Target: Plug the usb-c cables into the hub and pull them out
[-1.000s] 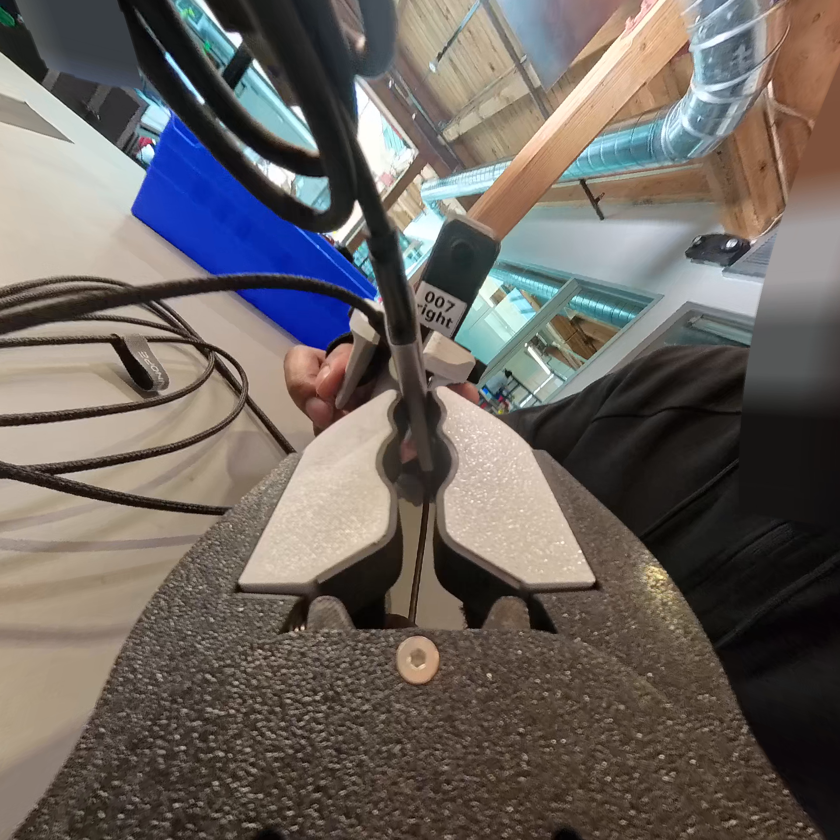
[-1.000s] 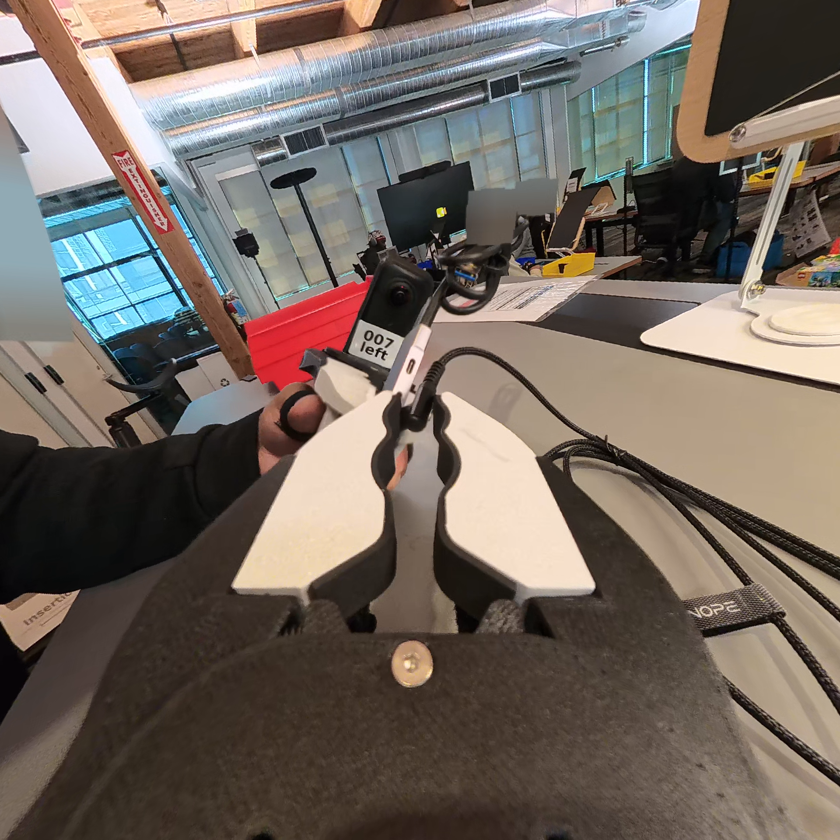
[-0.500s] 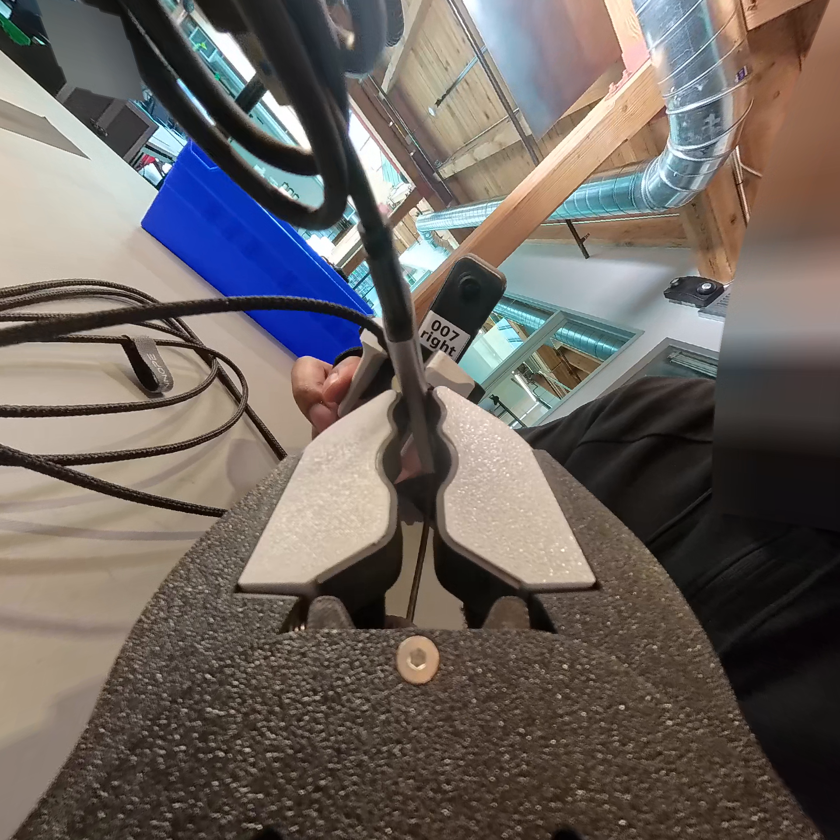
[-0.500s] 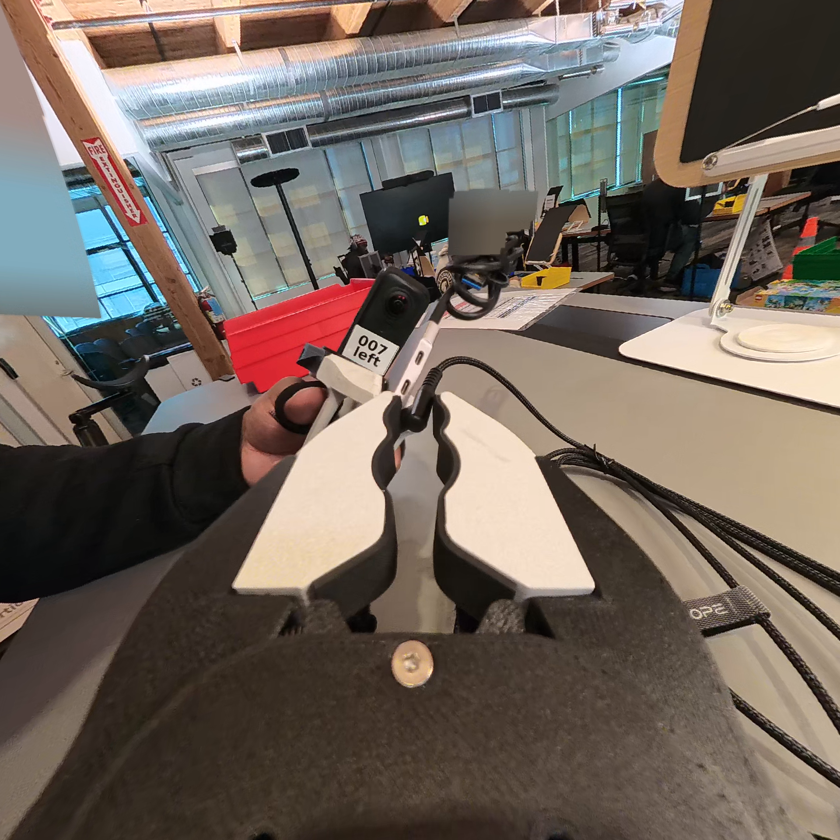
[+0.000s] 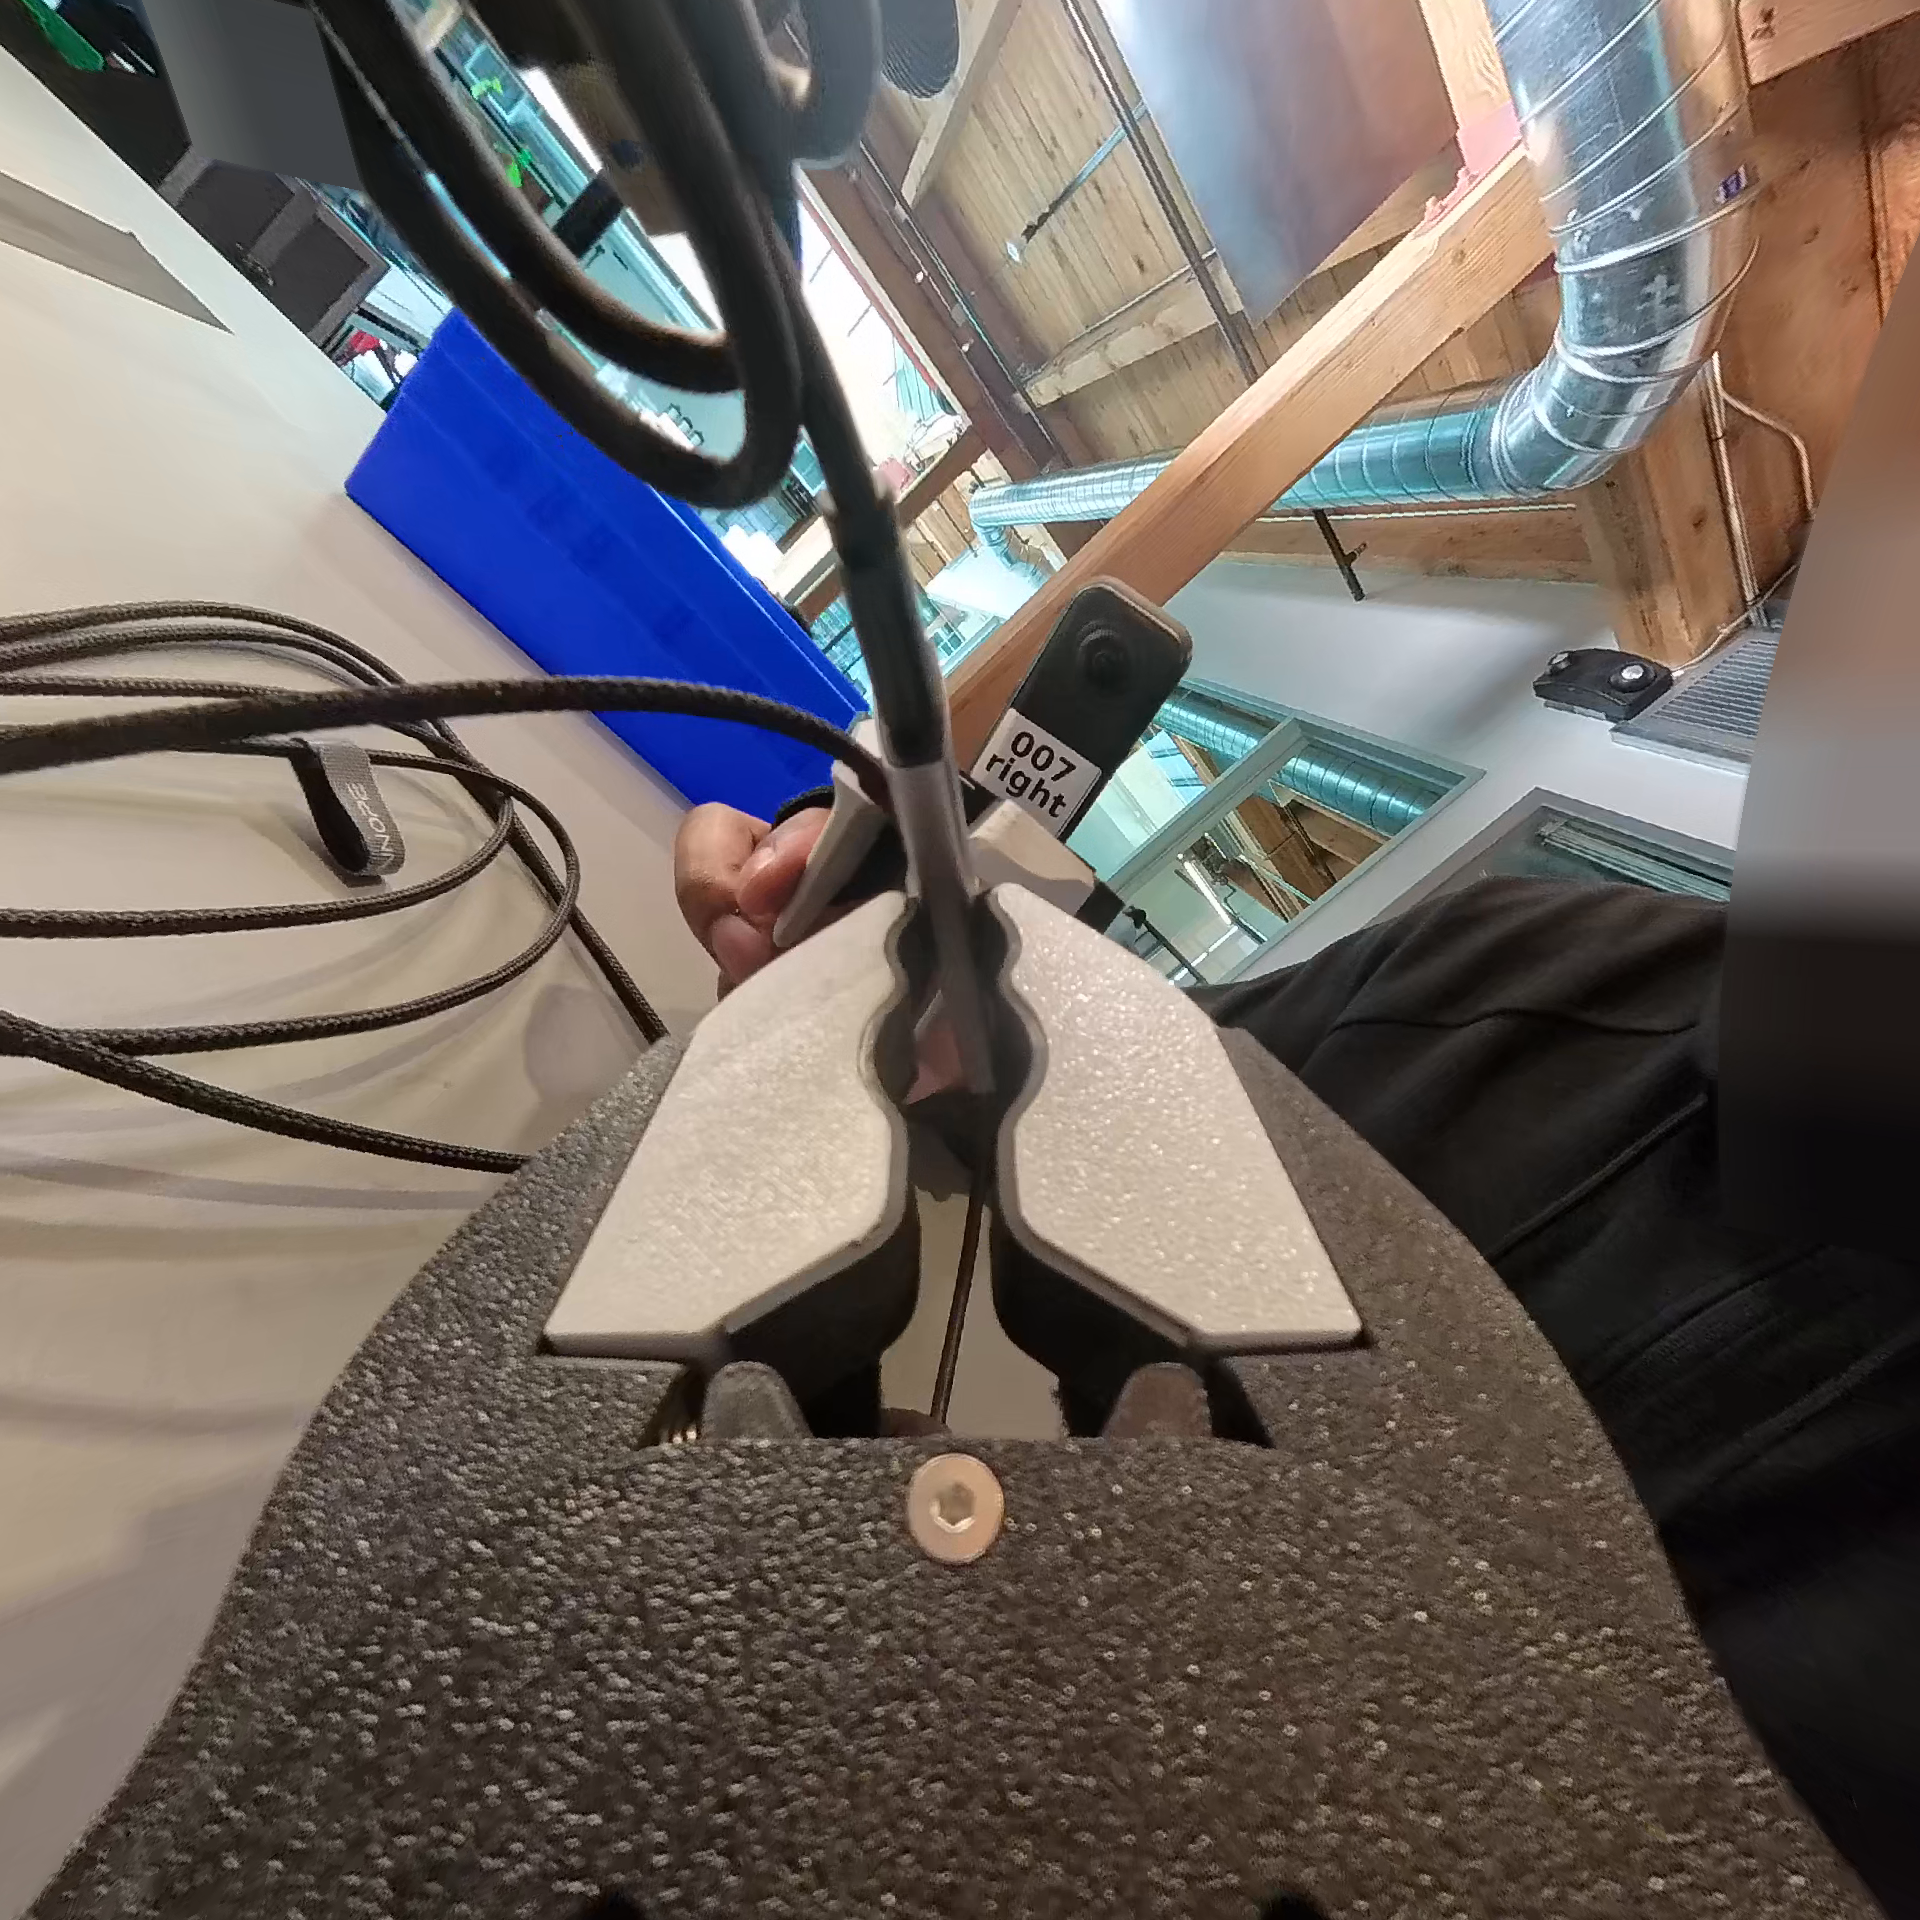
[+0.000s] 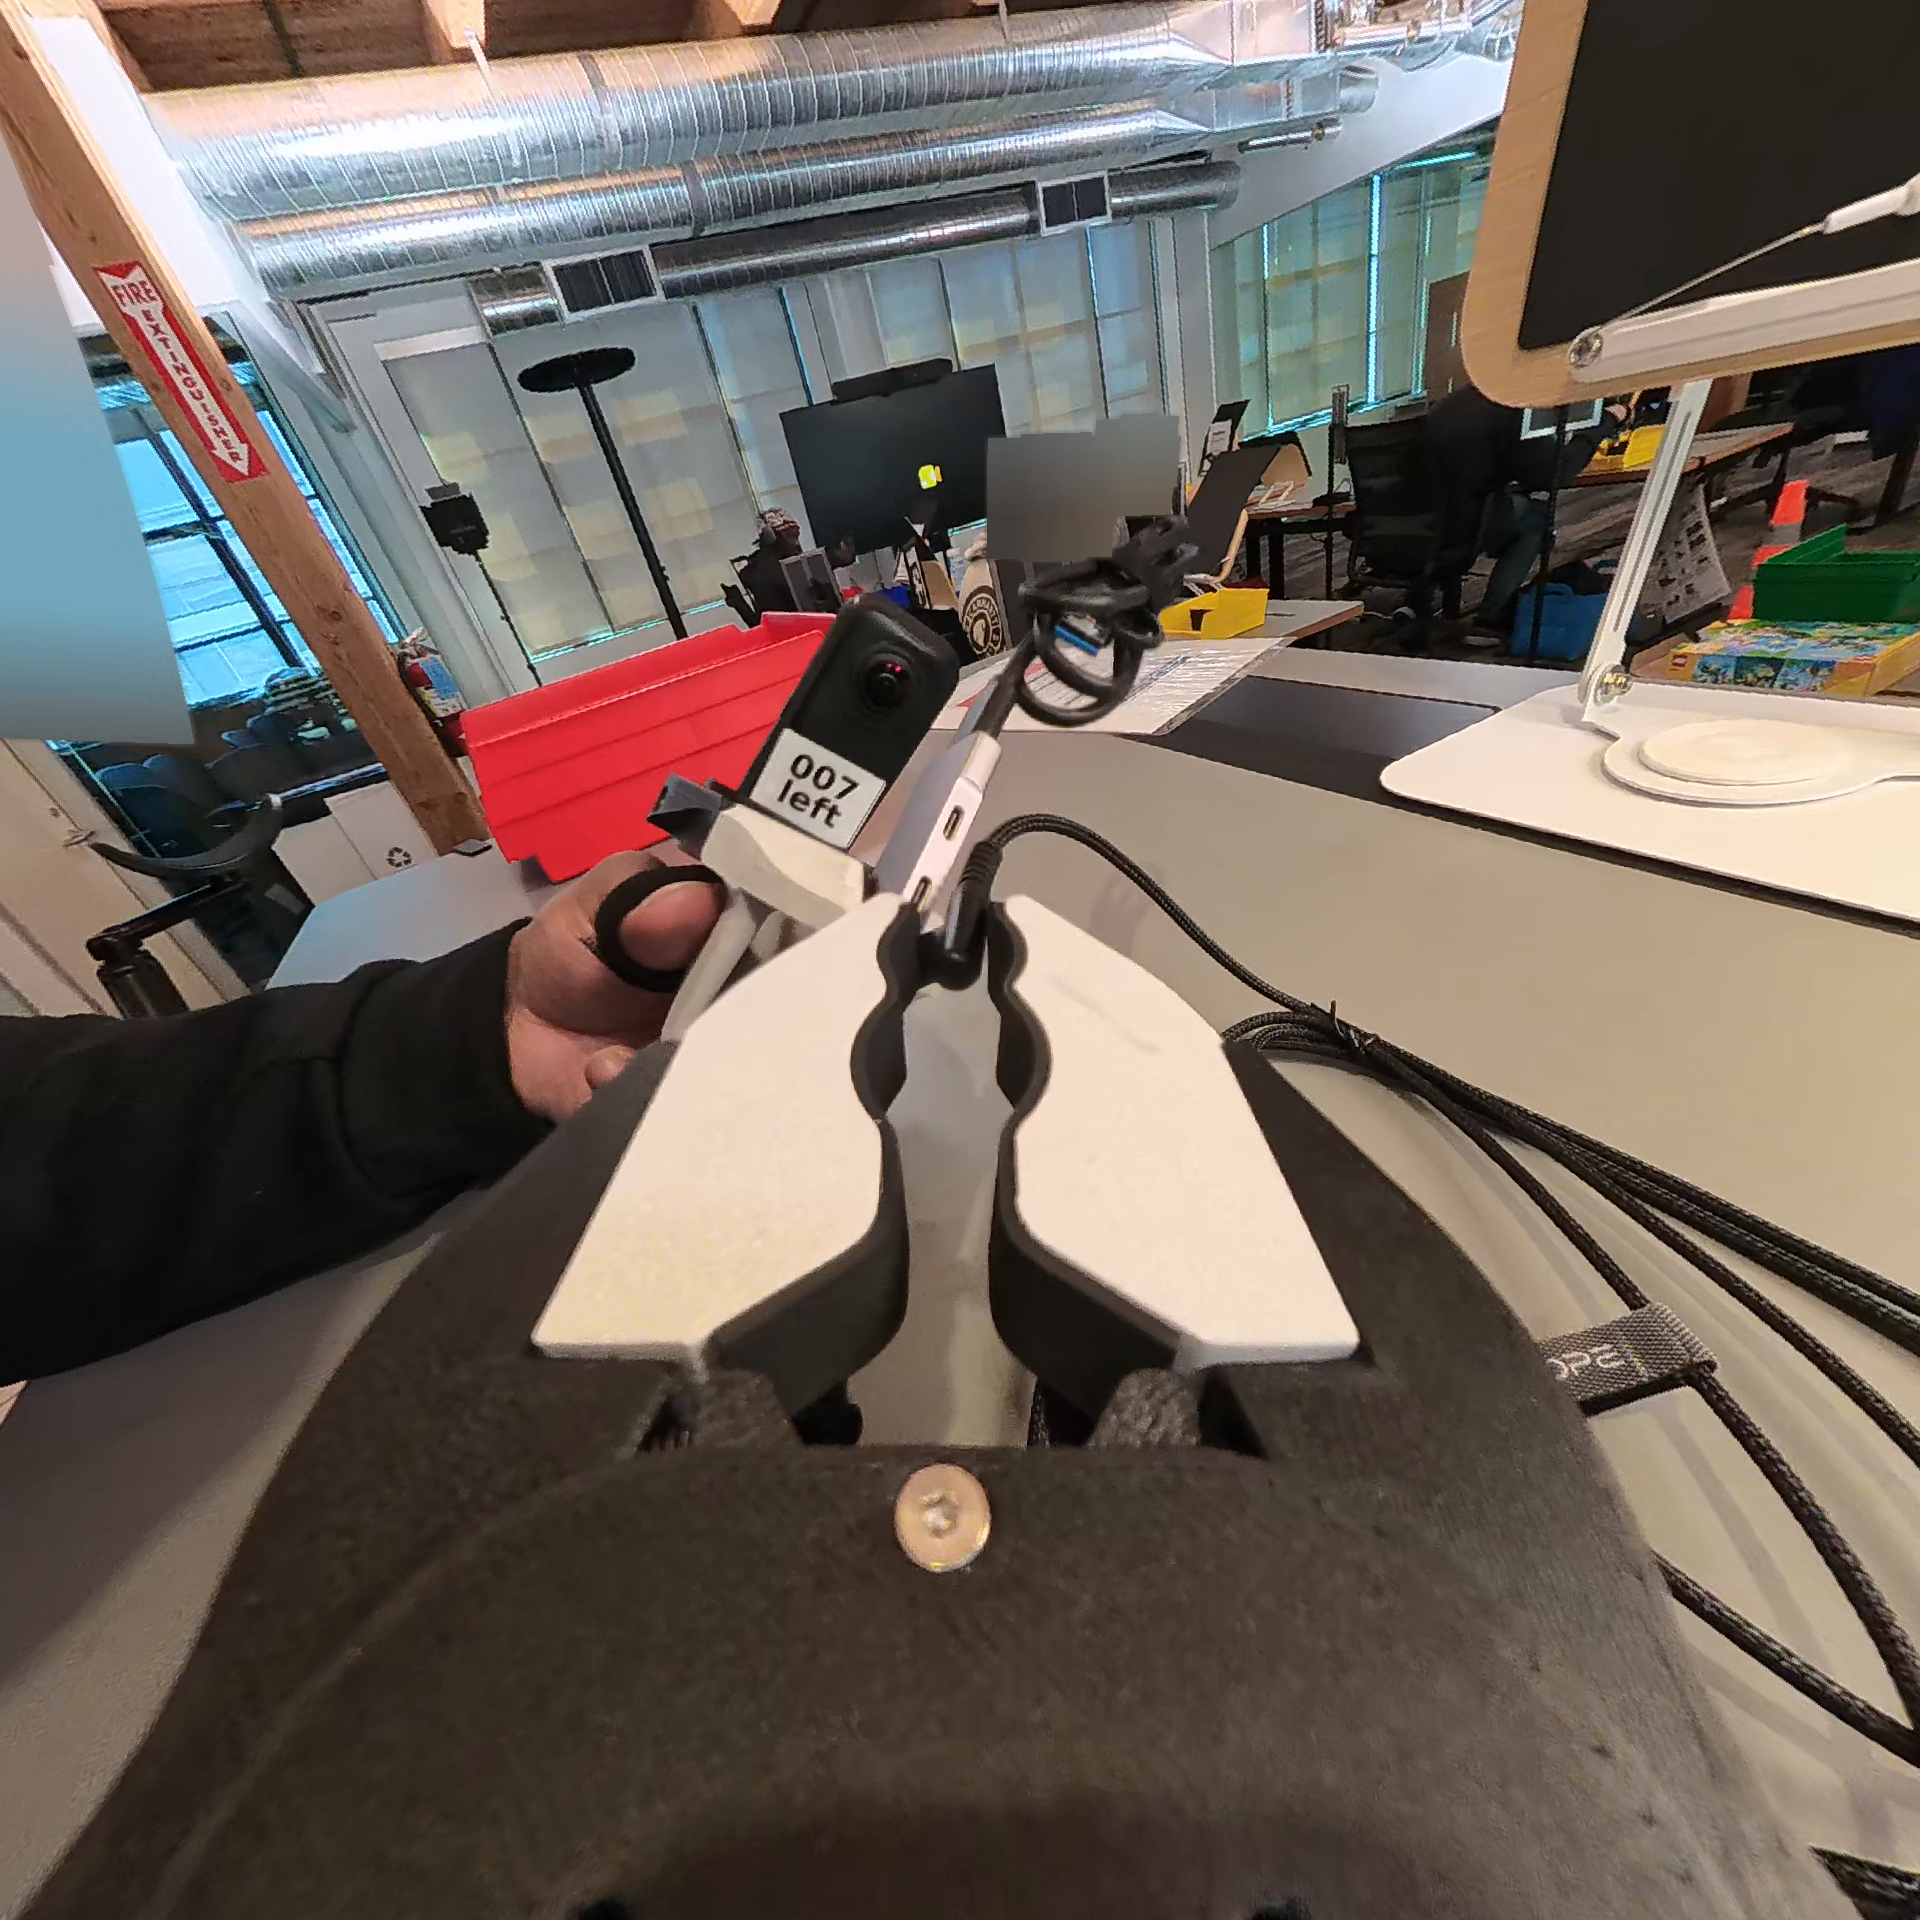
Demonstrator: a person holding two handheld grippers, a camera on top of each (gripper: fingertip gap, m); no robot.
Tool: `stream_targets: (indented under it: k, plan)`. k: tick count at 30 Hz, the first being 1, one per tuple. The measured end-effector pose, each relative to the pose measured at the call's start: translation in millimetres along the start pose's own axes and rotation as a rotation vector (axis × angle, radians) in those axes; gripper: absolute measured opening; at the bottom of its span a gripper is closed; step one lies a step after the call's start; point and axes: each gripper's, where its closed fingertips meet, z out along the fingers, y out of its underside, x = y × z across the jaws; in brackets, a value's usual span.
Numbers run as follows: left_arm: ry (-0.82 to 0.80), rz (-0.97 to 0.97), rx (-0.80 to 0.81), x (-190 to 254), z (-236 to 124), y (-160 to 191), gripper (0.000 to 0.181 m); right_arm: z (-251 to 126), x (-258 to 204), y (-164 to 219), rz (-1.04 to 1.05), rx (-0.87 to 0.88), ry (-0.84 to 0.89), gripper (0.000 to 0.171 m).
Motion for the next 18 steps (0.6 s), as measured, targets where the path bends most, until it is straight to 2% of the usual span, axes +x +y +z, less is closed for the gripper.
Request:
stream_targets:
  k: [4, 8, 11, 13, 18]
  plan:
    - [-0.008, -0.008, 0.028, -2.1, -1.7, -4.1, 0.010, -0.2, 1.9, 1.0, 0.019, -0.025, 0.011, 0.013]
    - [-0.014, -0.007, 0.030, -3.0, -1.5, -4.5, 0.010, -0.6, 2.0, 2.5, 0.122, -0.056, -0.024, 0.013]
    - [-0.020, -0.013, 0.045, -4.3, -3.1, -6.7, 0.009, 0.4, -2.3, 6.8, 0.219, -0.099, -0.084, 0.023]
    - [-0.026, -0.025, 0.049, -5.9, -4.0, -7.5, 0.010, 0.4, -4.9, 5.5, 0.257, -0.091, -0.109, 0.018]
    - [-0.064, -0.036, 0.044, -11.6, -4.0, -6.4, 0.010, -1.6, -1.9, 1.0, 0.213, -0.069, -0.084, 0.017]
